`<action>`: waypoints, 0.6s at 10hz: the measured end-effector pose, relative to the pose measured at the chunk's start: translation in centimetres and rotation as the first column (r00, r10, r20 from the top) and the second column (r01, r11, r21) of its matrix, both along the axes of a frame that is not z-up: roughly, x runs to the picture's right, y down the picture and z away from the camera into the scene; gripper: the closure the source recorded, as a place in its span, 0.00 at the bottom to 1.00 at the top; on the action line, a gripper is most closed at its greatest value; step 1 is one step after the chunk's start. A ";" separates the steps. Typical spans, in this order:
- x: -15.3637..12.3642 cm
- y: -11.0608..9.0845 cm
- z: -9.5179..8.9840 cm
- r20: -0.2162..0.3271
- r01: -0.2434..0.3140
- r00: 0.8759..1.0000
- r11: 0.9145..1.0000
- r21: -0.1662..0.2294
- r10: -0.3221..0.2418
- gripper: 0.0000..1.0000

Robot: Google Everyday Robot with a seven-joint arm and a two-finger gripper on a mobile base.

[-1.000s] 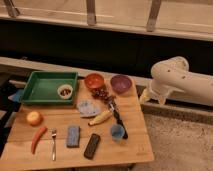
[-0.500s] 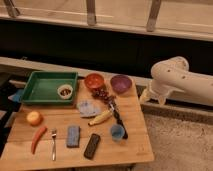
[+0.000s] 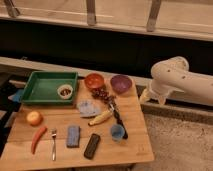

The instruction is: Place eraser in purple bowl

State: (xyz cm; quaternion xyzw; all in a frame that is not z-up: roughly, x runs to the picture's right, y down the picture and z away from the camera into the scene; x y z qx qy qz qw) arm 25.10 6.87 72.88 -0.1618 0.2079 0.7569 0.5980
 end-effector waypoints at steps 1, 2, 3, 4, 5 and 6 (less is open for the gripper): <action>0.0 0.0 0.0 0.000 0.000 1.000 1.000 0.000 0.000 0.35; 0.0 0.0 0.0 0.000 0.000 1.000 1.000 0.000 0.000 0.35; -0.1 0.1 0.0 0.002 0.006 1.000 1.000 0.003 -0.006 0.35; -0.5 0.3 -0.1 0.008 0.022 1.000 1.000 0.005 -0.022 0.35; -1.5 0.5 0.1 0.019 0.041 0.999 0.999 0.005 -0.042 0.35; -3.2 0.5 0.2 0.035 0.069 0.997 0.998 0.005 -0.069 0.35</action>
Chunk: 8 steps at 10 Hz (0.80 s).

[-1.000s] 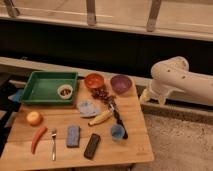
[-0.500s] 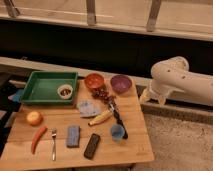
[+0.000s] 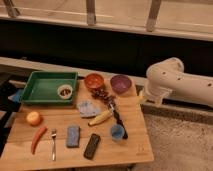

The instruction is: Place eraser in purple bowl

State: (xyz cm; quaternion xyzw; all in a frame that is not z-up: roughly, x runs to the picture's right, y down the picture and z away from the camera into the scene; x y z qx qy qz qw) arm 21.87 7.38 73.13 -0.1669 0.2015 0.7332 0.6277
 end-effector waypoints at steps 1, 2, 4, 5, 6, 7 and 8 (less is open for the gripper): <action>-2.2 0.0 0.2 0.019 0.034 0.999 0.999 0.000 -0.034 0.35; -4.4 -0.1 0.4 0.042 0.064 0.997 0.998 0.000 -0.064 0.35; -9.6 -0.1 0.7 0.104 0.129 0.986 0.992 0.001 -0.128 0.35; -12.0 0.3 0.7 0.136 0.161 0.978 0.987 -0.001 -0.159 0.35; -14.7 1.0 0.3 0.173 0.202 0.965 0.979 -0.004 -0.198 0.35; -16.3 1.6 -0.1 0.199 0.229 0.954 0.973 -0.005 -0.223 0.35; -17.7 2.4 -0.5 0.233 0.262 0.939 0.965 -0.006 -0.254 0.35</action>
